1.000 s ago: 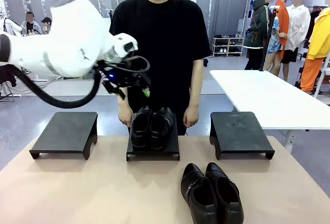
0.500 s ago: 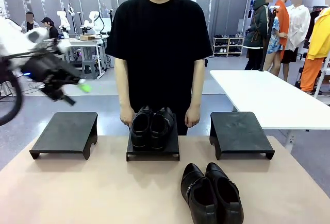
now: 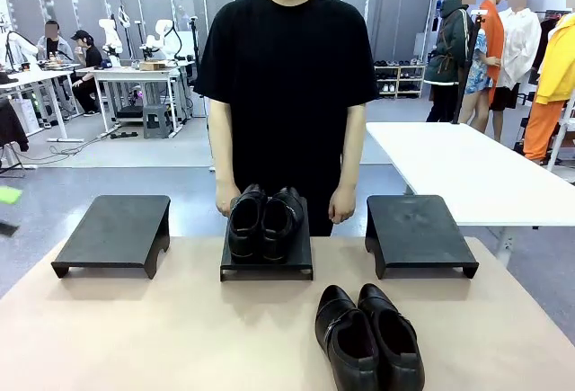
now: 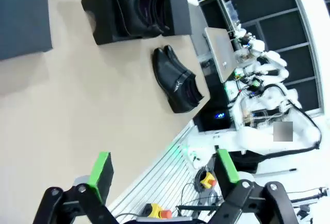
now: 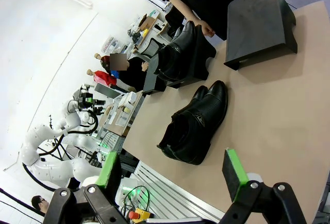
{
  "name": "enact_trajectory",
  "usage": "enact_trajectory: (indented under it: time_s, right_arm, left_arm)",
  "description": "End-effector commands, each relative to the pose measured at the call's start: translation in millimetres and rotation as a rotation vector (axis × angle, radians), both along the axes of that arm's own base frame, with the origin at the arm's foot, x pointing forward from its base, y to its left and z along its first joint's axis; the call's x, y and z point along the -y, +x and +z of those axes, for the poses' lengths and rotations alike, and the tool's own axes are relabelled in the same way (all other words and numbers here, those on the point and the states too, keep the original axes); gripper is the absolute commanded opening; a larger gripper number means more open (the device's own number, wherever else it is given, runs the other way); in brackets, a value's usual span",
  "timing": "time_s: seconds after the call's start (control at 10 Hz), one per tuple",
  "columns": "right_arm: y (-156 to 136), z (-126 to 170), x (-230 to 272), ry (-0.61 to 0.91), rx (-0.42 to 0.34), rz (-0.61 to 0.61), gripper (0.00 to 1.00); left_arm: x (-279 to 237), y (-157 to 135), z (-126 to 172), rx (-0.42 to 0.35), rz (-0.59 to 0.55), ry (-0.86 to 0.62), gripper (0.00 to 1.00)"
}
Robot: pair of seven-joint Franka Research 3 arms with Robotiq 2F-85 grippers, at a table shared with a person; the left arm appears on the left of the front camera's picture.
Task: Place the shoes on the stand as instructed by the person.
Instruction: Pick up another pair of Shoes and place it on the Shoes Stand indicated by the person.
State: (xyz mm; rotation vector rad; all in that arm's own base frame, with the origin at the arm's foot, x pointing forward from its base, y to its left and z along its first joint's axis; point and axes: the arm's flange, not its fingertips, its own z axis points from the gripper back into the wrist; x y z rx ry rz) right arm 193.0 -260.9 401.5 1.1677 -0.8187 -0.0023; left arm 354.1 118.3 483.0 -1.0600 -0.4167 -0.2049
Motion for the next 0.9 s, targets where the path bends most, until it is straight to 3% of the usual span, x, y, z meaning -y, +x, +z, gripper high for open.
enact_trajectory:
  time_s: [0.0,0.2,0.4,0.6,0.8]
  right_arm:
    - [-0.5,0.7,-0.1,0.002,0.028,-0.006,1.0]
    - [-0.5,0.7,-0.1,0.002,0.028,-0.006,1.0]
    - [-0.5,0.7,-0.1,0.002,0.028,-0.006,1.0]
    - [-0.5,0.7,-0.1,0.002,0.028,-0.006,1.0]
    - [-0.5,0.7,-0.1,0.002,0.028,-0.006,1.0]
  left_arm:
    - [-36.7,-41.6,-29.0,0.059,0.054,-0.131,1.0]
    - [-88.2,-90.7,-84.2,0.055,0.107,-0.314,1.0]
    - [-123.3,-116.8,-118.3,0.045,0.152,-0.389,1.0]
    - [-132.8,-126.3,-134.2,0.028,0.168,-0.397,1.0]
    - [-120.3,-110.2,-134.0,0.026,0.174,-0.371,1.0]
